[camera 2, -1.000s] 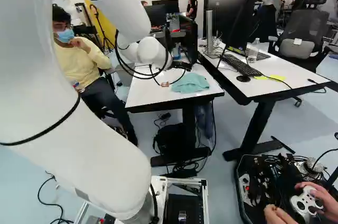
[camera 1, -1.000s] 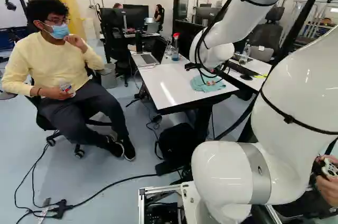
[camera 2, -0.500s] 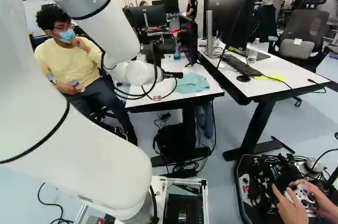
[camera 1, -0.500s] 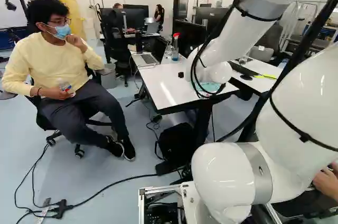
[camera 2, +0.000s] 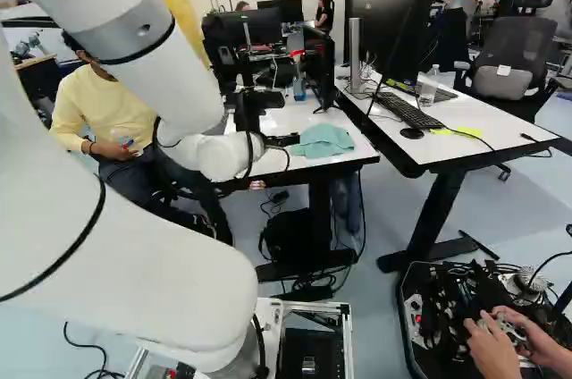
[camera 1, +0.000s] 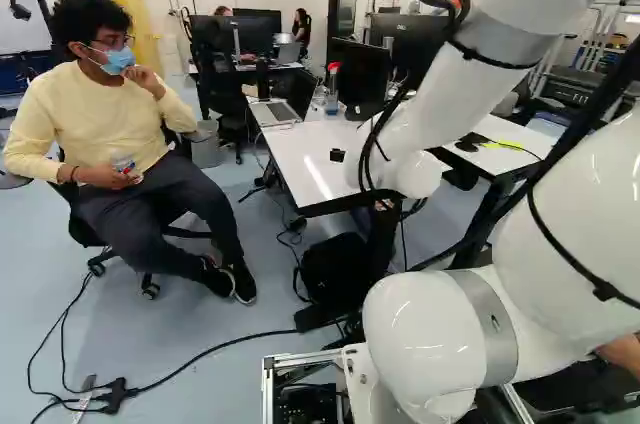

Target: Clean the table with the green towel

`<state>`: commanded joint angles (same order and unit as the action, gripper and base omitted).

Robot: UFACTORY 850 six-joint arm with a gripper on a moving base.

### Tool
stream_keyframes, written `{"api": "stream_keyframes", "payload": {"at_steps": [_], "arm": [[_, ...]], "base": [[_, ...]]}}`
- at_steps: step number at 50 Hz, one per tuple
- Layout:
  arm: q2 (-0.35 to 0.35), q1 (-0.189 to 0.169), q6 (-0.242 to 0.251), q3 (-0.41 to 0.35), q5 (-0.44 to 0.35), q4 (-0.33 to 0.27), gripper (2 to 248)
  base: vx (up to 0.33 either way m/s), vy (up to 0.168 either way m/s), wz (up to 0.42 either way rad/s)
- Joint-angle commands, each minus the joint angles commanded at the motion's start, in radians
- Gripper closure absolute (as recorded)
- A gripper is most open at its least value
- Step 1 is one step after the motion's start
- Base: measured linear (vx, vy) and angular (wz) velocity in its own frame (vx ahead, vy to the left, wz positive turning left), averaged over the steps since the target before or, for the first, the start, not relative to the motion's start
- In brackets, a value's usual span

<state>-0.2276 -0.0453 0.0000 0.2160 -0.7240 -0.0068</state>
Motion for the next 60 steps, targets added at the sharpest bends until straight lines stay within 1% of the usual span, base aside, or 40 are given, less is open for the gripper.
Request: {"api": "stream_keyframes", "payload": {"at_steps": [14, 28, 43, 60], "arm": [[-0.024, 0.021, 0.0, -0.06, -0.07, 0.003, 3], [-0.041, 0.036, 0.0, -0.103, -0.119, 0.005, 3], [-0.05, 0.044, 0.0, -0.125, -0.145, 0.007, 3], [-0.052, 0.045, 0.0, -0.129, -0.149, 0.007, 3]], "base": [[0.0, 0.0, 0.0], [0.0, 0.0, 0.0], [0.0, 0.0, 0.0], [0.0, 0.0, 0.0]]}}
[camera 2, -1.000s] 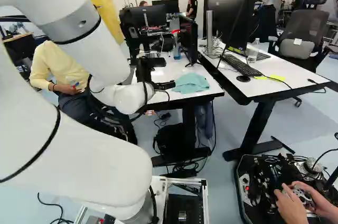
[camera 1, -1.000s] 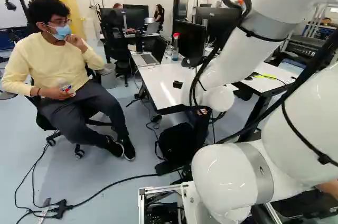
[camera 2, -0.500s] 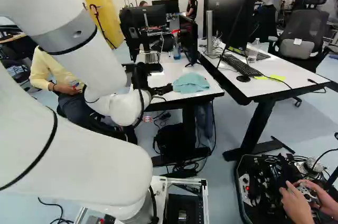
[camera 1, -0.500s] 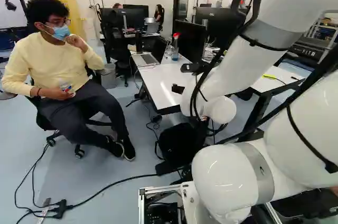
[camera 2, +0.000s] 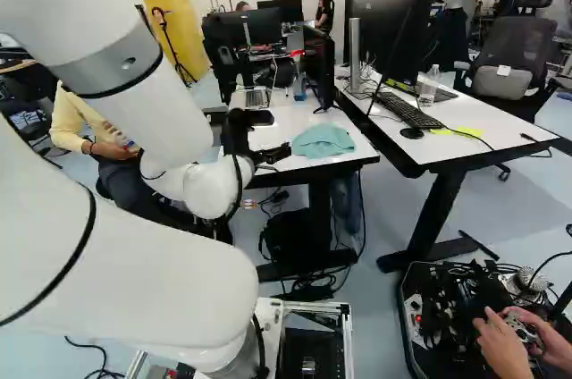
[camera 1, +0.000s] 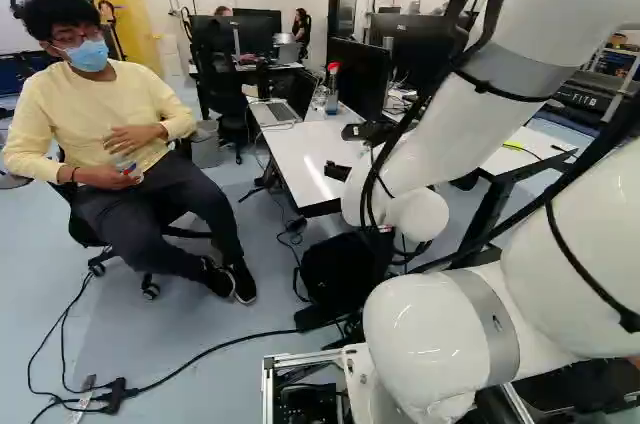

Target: Clean the table with the green towel

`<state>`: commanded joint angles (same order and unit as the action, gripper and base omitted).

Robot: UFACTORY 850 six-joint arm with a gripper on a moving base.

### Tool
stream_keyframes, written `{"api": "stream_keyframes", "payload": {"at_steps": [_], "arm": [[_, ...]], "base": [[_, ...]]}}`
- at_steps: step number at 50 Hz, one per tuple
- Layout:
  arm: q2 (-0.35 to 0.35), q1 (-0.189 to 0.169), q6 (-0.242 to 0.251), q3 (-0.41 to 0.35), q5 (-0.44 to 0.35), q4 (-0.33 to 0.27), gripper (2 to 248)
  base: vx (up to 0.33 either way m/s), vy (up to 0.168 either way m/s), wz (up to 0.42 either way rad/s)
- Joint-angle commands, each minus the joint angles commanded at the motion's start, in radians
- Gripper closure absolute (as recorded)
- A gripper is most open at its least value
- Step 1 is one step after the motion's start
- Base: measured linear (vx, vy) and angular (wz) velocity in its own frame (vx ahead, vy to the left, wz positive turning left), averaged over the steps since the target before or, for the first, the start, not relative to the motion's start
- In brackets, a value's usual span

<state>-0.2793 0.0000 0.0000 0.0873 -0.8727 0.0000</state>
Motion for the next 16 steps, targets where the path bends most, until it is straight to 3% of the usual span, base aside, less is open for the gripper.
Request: {"api": "stream_keyframes", "payload": {"at_steps": [16], "arm": [[0.0, 0.0, 0.0, 0.0, 0.0, 0.0, 3]], "base": [[0.0, 0.0, 0.0]]}}
